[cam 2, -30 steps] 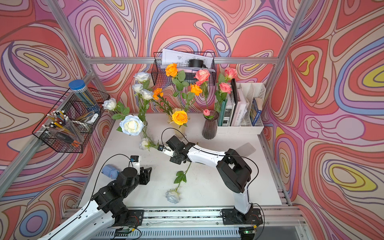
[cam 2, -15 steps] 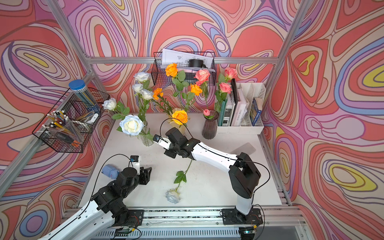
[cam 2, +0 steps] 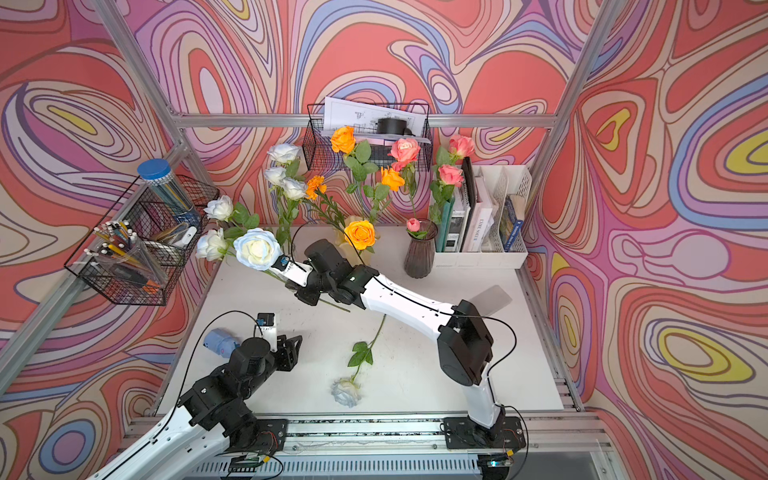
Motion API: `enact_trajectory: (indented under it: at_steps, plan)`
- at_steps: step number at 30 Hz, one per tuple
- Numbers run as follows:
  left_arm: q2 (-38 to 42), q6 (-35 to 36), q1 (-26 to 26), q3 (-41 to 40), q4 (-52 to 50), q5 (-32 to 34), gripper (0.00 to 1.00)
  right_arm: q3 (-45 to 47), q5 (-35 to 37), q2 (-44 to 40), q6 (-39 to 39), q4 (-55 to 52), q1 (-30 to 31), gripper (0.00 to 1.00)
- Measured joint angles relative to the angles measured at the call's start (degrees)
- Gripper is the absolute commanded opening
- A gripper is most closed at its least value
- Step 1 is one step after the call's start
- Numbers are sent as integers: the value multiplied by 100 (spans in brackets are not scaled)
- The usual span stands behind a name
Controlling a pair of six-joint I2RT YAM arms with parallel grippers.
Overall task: Arrange the flowers in different vases according to their colors
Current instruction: Insert the flower into the vase.
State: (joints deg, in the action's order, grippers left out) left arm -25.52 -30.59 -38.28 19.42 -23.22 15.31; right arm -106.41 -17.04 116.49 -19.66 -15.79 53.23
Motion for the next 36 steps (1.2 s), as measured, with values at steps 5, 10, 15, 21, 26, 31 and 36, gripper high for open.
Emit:
enact_trajectory:
  at_steps: [5, 10, 15, 21, 26, 31, 36]
  plan:
    - [26, -11, 0, -4, -11, 0, 55, -820, -120, 662, 125, 404, 0, 0]
    - [46, -11, 0, -7, -50, 0, 55, -1438, -11, 1163, 96, 682, -2, 0]
    - [33, -9, 0, -7, -50, -11, 55, -1884, 129, 1456, 46, 852, -39, 0]
    - [-79, -9, 0, -9, -46, -17, 55, -2420, 162, 1657, 114, 1110, -192, 0]
    - [-129, -7, 0, -11, -44, -26, 55, -2695, 162, 1744, 225, 1416, -293, 0]
    - [-129, -7, 0, -11, -42, -39, 55, -3121, 151, 2013, 358, 1764, -308, 0]
    - [-166, -7, 0, -11, -42, -46, 55, -3657, 116, 2468, 525, 2037, -319, 0]
